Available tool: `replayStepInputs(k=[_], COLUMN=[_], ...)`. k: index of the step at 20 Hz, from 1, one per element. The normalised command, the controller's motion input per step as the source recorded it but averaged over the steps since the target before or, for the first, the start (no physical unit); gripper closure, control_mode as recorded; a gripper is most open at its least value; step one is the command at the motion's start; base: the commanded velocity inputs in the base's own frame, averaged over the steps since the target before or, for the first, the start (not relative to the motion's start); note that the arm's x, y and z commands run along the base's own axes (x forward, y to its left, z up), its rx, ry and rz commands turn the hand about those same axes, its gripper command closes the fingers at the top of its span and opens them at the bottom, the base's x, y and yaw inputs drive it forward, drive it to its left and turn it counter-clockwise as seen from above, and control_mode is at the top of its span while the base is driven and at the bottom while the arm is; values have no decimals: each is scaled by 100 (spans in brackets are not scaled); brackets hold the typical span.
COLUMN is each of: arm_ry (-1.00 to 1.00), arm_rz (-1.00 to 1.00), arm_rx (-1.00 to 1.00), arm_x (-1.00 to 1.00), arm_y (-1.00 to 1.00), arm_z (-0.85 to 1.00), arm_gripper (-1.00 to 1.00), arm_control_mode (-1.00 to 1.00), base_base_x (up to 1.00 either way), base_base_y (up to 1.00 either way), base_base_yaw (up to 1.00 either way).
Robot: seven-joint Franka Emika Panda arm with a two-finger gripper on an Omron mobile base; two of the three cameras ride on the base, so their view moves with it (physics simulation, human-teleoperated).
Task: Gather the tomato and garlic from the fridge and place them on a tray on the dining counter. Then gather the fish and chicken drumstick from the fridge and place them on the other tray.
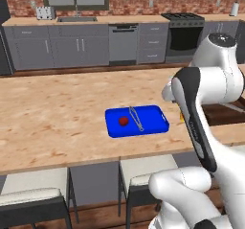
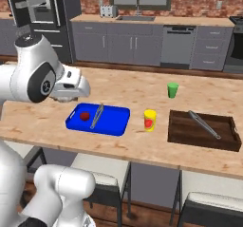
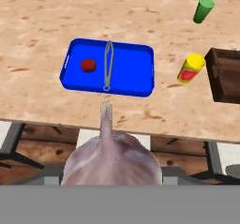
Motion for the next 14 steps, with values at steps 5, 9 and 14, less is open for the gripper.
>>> replayStepInputs(k=[5, 9, 14], arm_ry=[32, 32, 14], arm_rz=[0, 0, -1], arm_rx=[4, 2, 0], arm_x=[100, 100, 98], arm_y=[0, -2, -13], arm_z=[-75, -51, -43], arm_gripper=[100, 100, 100], arm_control_mode=[-100, -100, -100], base_base_x=[0, 0, 0], base_base_y=[0, 0, 0], base_base_yaw=[0, 0, 0])
